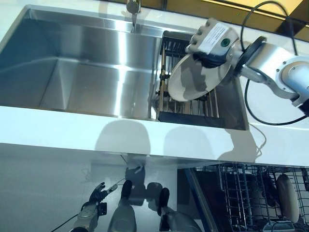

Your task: Take plates into dishwasher

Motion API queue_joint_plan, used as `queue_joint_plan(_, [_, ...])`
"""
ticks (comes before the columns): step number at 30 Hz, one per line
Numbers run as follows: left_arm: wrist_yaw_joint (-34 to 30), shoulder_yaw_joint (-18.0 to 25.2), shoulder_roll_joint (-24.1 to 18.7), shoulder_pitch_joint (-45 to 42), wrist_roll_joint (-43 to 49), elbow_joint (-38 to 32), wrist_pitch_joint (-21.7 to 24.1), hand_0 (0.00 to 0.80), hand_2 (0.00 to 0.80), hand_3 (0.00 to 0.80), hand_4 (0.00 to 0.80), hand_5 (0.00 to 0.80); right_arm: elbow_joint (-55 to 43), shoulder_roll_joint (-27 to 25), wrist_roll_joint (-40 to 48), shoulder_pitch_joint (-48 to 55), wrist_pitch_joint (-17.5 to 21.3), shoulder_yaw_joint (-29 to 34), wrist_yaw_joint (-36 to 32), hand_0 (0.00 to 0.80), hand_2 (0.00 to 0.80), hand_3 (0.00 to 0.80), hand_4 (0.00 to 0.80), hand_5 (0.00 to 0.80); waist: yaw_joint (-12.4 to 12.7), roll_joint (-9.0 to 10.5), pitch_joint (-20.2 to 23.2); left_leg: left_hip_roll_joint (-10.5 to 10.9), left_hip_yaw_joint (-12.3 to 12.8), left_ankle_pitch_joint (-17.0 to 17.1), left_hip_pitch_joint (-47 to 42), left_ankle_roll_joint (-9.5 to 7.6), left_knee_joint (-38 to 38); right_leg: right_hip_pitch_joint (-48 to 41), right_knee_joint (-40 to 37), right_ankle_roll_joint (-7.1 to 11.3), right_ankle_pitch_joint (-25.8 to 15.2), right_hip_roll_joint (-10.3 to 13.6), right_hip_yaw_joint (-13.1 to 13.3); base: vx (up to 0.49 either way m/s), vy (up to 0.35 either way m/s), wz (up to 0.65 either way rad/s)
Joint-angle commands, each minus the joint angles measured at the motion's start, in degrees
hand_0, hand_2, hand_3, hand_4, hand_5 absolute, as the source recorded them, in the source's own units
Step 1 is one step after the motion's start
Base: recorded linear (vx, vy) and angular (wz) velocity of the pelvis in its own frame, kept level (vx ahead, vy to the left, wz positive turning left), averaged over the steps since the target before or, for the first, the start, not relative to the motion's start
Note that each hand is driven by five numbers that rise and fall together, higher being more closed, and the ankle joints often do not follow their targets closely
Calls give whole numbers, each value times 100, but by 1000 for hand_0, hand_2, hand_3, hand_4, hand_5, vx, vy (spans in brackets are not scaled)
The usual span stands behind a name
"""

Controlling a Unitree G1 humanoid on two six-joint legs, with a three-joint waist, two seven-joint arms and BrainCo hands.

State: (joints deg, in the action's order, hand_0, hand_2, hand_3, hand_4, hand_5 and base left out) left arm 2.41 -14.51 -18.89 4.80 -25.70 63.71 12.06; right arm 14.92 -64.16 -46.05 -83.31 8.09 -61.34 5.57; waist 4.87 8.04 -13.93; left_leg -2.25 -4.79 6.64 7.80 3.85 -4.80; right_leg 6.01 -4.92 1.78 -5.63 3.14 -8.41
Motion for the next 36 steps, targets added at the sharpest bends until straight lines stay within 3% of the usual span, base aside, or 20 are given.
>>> queue_joint_plan(1, [50, -6, 31, -45, 96, 194, 118, 0, 0, 0, 0, 0, 361, -252, -342, -593, -758, 60, 494, 800, 800, 800, 800, 800, -149, 173, 660, 72, 227, -285, -194, -114, -20, -121, -8, 458, -66, 229, 193, 31, 6, -2])
queue_joint_plan(9, [-13, 25, 142, -164, 293, 341, 38, 0, 0, 0, 0, 0, 690, -733, -266, -282, -1535, 459, 322, 800, 800, 800, 800, 800, -407, 59, 1080, 10, 468, -501, -623, -122, -20, -336, -8, 496, -18, 191, 487, 57, 16, -26])
queue_joint_plan(17, [-148, -10, 223, -418, 576, 381, -16, 0, 0, 0, 0, 0, 882, -1282, 626, 847, -1736, 1390, 175, 800, 800, 800, 800, 800, -713, -98, 1316, -73, 788, -660, -992, -116, -20, -459, -8, 559, -20, 167, 801, 74, 30, -27])
queue_joint_plan(25, [-308, 12, 259, -583, 844, 403, 31, 0, 0, 0, 0, 0, 841, -1705, 1429, 3125, -1957, 3396, -229, 800, 800, 800, 800, 800, -1175, -173, 1327, -188, 1225, -739, -1224, -99, -20, -406, -8, 613, -104, 121, 1162, 35, 12, -27])
queue_joint_plan(32, [-288, 49, 342, -577, 848, 432, 68, 0, 0, 0, 0, 0, 913, -1590, 2325, 4963, -2306, 5072, -538, 800, 800, 800, 800, 800, -1552, -192, 1219, -267, 1587, -799, -1364, -101, -20, -314, -8, 624, -179, 58, 1463, 17, 8, -33])
queue_joint_plan(36, [-285, 94, 353, -568, 817, 452, 59, 0, 0, 0, 0, 0, 927, -1450, 2542, 5545, -2354, 5646, -852, 800, 800, 800, 800, 800, -1691, -211, 1151, -291, 1710, -816, -1397, -103, -20, -262, -8, 617, -215, 47, 1580, 15, 20, -23])
